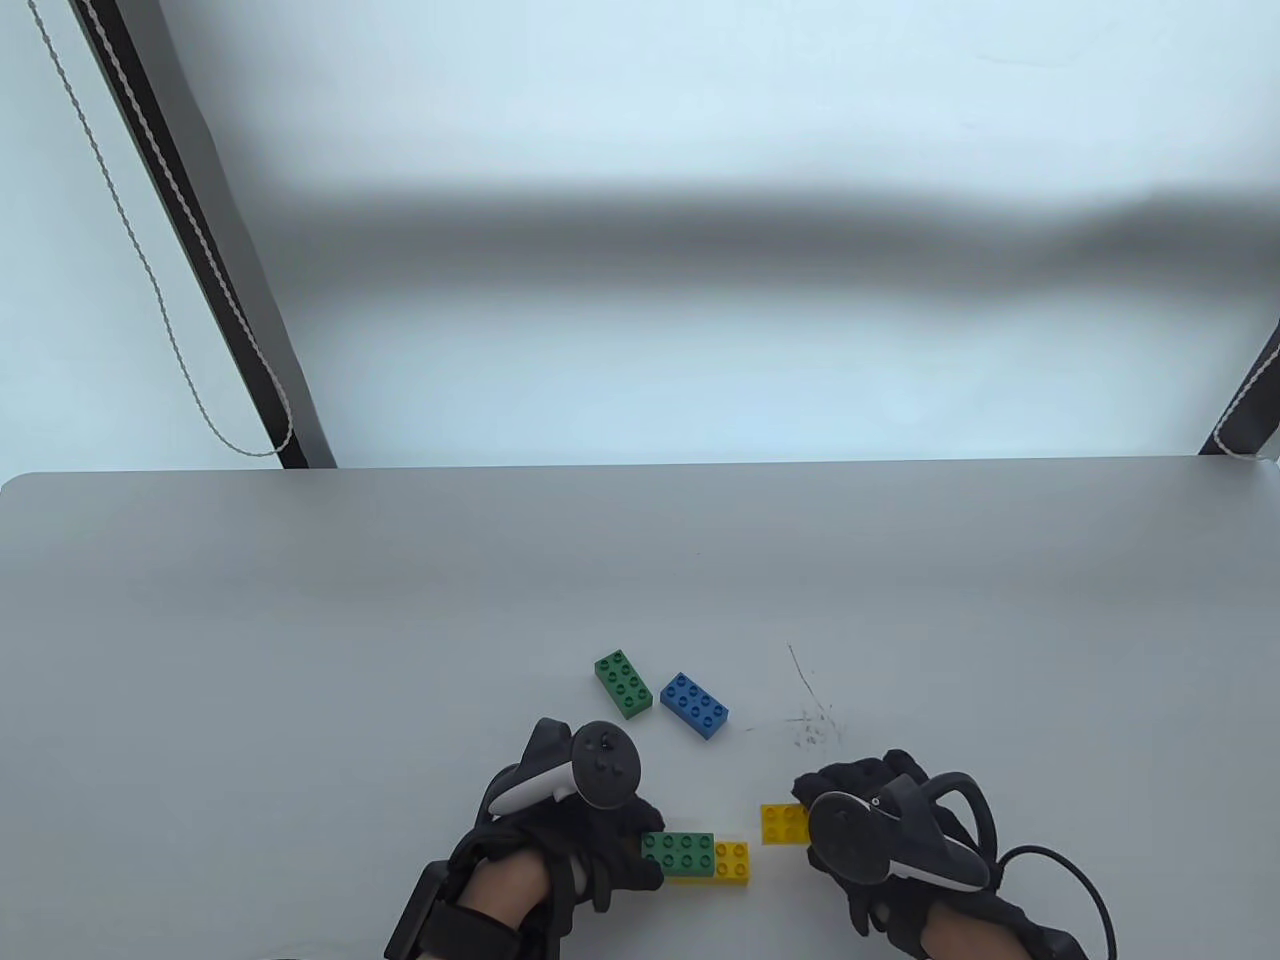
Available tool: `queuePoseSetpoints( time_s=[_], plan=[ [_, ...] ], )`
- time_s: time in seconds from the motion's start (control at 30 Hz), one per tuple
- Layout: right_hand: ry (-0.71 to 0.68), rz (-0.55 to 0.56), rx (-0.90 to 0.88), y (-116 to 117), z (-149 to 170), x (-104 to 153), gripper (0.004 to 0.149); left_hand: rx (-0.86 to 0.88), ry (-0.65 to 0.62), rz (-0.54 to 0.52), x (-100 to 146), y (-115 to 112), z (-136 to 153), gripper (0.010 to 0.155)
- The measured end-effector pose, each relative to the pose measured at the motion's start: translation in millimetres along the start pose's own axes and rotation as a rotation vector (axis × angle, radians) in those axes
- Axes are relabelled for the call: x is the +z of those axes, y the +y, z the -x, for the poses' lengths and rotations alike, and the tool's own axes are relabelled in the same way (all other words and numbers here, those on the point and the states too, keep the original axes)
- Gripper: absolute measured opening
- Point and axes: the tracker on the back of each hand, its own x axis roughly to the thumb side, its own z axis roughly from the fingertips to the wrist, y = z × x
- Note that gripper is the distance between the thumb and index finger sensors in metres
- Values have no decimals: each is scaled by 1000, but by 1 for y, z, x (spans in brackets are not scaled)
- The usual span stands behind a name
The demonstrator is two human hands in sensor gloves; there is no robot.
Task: Stack lego bricks
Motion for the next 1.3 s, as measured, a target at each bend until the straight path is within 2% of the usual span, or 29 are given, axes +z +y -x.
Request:
queuePoseSetpoints(
  time_s=[0.47, 0.87, 1.3],
  plan=[
    [-10, -97, -69, 21, -4, -1, 66, 20, 8, -16, 2, -3, 1, 70],
    [-6, -123, -69, 32, -6, -6, 66, 18, 5, -11, 2, -3, 2, 70],
    [-3, -110, -50, 32, -10, -6, 66, 20, 6, -4, 1, -3, 2, 70]
  ],
)
